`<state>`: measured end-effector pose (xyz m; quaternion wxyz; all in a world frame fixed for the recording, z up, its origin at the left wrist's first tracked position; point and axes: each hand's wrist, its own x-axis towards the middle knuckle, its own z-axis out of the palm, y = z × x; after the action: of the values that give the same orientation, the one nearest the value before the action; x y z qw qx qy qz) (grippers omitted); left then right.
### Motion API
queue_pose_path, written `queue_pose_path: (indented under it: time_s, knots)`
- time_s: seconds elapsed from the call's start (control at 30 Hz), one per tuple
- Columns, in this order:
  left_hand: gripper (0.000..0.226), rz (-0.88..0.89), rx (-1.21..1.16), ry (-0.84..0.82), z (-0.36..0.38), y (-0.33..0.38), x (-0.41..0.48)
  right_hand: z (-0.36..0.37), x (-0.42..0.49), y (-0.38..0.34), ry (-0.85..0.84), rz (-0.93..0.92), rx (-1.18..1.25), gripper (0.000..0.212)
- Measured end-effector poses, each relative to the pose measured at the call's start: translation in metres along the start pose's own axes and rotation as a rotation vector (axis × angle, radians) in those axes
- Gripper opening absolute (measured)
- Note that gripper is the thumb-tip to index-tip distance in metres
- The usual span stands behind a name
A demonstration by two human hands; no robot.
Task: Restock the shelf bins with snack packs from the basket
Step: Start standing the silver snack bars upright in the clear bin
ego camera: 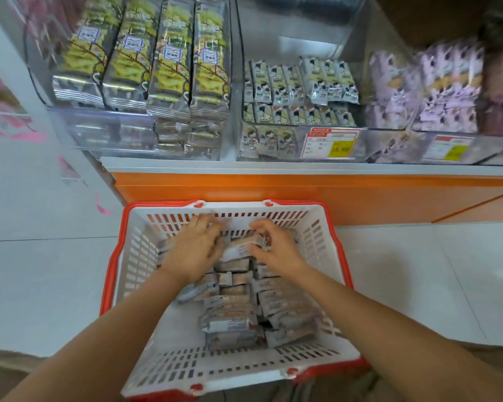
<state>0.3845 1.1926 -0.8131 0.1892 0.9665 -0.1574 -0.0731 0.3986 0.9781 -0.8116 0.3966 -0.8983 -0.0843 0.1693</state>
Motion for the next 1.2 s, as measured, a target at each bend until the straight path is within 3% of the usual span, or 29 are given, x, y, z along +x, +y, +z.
queue_pose_path:
  time_s: [0.17, 0.27, 0.4, 0.53, 0.7, 0.83, 0.9, 1.07, 1.2]
  knots:
    - [0.041, 0.011, -0.411, -0.086, -0.023, 0.032, -0.003, -0.037, -0.021, -0.034, 0.122, -0.045, 0.331, 0.043]
    - [0.034, -0.054, -0.604, -0.099, -0.04, 0.052, -0.004, -0.054, -0.032, -0.047, 0.172, -0.093, 0.411, 0.057]
    - [0.026, -0.055, -0.919, -0.052, -0.065, 0.078, -0.011, -0.069, -0.052, -0.06, 0.173, -0.181, 0.364, 0.056]
    - [0.023, -0.006, -1.003, -0.033, -0.083, 0.1, -0.015, -0.075, -0.073, -0.068, 0.187, -0.252, 0.306, 0.042]
    - [0.021, 0.064, -0.896, 0.024, -0.098, 0.116, -0.013, -0.096, -0.086, -0.081, 0.272, -0.319, 0.27, 0.03]
    - [0.033, 0.158, -0.175, 0.497, -0.117, 0.108, 0.0, -0.127, -0.082, -0.101, 0.382, -0.361, 0.278, 0.026]
    - [0.041, 0.197, 0.027, 0.625, -0.13, 0.104, 0.006, -0.146, -0.072, -0.113, 0.444, -0.388, 0.25, 0.026]
    - [0.073, 0.199, 0.379, 0.597, -0.142, 0.082, 0.024, -0.185, -0.028, -0.142, 0.575, -0.45, 0.117, 0.025]
    - [0.094, 0.203, 0.493, 0.604, -0.129, 0.064, 0.034, -0.205, 0.022, -0.148, 0.603, -0.328, -0.027, 0.024]
